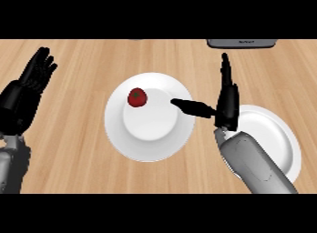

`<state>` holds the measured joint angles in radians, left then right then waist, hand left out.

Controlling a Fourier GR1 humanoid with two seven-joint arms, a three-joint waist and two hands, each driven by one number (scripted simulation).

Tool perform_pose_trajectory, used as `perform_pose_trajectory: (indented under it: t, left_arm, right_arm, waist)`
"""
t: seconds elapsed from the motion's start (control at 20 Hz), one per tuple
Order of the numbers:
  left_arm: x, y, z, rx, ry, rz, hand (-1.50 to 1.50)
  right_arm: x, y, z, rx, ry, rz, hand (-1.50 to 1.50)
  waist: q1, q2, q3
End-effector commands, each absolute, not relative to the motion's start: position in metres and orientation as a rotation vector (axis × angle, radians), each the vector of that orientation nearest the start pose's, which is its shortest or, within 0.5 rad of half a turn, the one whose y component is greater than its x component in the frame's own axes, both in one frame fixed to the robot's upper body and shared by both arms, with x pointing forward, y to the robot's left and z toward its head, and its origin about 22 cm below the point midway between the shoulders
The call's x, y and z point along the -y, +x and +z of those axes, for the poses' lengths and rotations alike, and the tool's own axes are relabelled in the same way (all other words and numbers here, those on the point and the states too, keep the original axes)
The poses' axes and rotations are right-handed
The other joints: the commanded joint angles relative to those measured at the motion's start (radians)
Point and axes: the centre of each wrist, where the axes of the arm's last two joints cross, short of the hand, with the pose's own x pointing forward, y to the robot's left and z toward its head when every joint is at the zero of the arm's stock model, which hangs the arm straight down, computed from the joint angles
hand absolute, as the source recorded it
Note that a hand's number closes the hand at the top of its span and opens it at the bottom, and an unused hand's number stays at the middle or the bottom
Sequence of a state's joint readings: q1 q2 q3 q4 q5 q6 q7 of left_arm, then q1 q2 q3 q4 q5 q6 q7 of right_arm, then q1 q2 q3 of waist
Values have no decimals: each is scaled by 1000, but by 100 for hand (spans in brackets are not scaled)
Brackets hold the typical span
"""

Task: Pick the tomato from the plate and place it in the plate

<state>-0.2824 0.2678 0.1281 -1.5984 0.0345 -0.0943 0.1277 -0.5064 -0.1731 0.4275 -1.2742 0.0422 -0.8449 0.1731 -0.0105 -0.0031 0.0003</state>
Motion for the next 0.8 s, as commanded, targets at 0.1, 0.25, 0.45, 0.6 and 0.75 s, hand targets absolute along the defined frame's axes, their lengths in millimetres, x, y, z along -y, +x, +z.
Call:
perform_pose_trajectory:
  t: [0.1, 0.25, 0.45, 0.6, 0.75]
  left_arm:
    - [-307, 304, 95, 1749, 154, -217, 0]
    - [-272, 294, 113, 1747, 157, -216, 0]
    - [-281, 302, 114, 1733, 136, -230, 0]
    - [-293, 300, 105, 1744, 136, -212, 0]
    - [-297, 292, 110, 1752, 136, -242, 0]
  right_arm:
    - [191, 280, 45, 1691, -481, -13, -150]
    - [227, 262, 44, 1683, -481, 11, -150]
    - [257, 255, 38, 1694, -452, -3, -150]
    - [263, 243, 27, 1690, -515, 37, -150]
    - [264, 235, 41, 1690, -594, 46, -150]
  waist:
    - [-4, 1, -1]
    - [1, 0, 0]
    - [5, 3, 0]
    - [6, 3, 0]
    - [8, 2, -1]
